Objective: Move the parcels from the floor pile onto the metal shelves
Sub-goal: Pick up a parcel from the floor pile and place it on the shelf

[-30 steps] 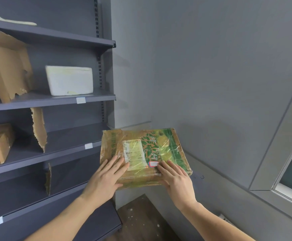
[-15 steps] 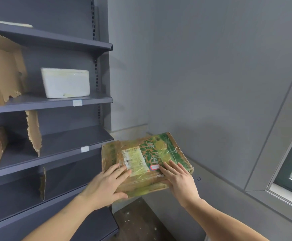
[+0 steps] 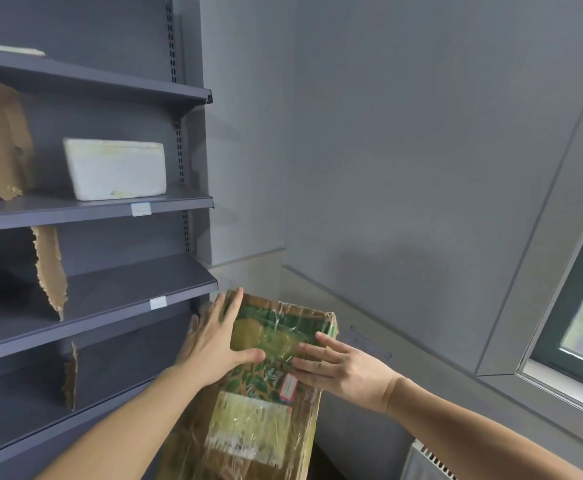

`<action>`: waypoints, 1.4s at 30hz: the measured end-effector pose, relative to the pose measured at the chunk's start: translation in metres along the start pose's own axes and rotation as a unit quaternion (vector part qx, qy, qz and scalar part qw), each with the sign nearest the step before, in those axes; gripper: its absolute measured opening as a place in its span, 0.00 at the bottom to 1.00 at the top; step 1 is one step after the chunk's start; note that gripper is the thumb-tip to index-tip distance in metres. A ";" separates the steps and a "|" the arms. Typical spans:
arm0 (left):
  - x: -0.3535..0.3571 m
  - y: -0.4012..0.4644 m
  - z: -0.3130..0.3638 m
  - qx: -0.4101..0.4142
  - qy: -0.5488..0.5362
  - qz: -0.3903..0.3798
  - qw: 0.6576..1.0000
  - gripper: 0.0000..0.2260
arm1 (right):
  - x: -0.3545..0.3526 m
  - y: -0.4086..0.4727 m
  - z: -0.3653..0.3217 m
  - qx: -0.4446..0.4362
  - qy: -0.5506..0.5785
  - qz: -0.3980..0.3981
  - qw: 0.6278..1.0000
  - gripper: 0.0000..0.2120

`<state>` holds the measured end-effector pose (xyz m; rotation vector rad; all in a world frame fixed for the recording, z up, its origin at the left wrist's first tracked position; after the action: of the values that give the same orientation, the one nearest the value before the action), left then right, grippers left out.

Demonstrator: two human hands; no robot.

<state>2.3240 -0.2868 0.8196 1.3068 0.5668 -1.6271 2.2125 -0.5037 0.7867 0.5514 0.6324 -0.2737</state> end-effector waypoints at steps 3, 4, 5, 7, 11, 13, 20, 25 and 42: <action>-0.004 0.011 0.017 0.084 0.142 0.022 0.986 0.60 | -0.006 0.011 -0.005 -0.040 0.006 0.013 0.999 0.16; -0.005 0.014 0.025 0.132 0.181 0.017 0.974 0.60 | -0.006 0.014 -0.007 -0.056 0.010 0.016 0.998 0.16; -0.004 0.017 0.033 0.174 0.209 0.006 0.962 0.60 | -0.007 0.017 -0.009 -0.072 0.013 0.017 0.997 0.16; -0.005 0.018 0.047 0.213 0.202 -0.035 0.955 0.57 | -0.009 0.022 -0.012 -0.101 0.014 0.016 0.995 0.15; -0.003 0.017 0.042 0.074 -0.004 -0.126 0.989 0.24 | -0.008 0.021 -0.010 -0.106 0.014 0.019 0.994 0.13; -0.011 0.016 0.030 0.020 -0.085 -0.018 0.996 0.13 | -0.006 0.016 -0.012 -0.093 0.020 0.021 0.995 0.11; 0.068 -0.002 0.015 -0.069 -0.239 -0.067 0.966 0.26 | 0.007 -0.003 -0.001 -0.036 0.050 -0.036 0.997 0.10; 0.181 -0.012 0.031 -0.139 -0.294 0.065 0.943 0.17 | 0.040 -0.063 -0.002 0.192 0.078 -0.118 0.971 0.09; 0.076 0.124 0.118 -0.206 -0.393 0.207 0.872 0.10 | 0.010 -0.183 0.012 0.486 0.108 -0.242 0.833 0.58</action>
<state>2.3753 -0.4668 0.8111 0.3397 0.0950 -1.4063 2.1525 -0.6616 0.7157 1.4202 0.8321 -1.0604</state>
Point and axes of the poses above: each hand's wrist, its own y-axis towards the middle knuckle, its own x-axis out of the palm, z = x × y, the point moved 5 cm from there along y, towards the middle knuckle, and after that the axes turned 5 degrees about -y, right-handed, at the moved point
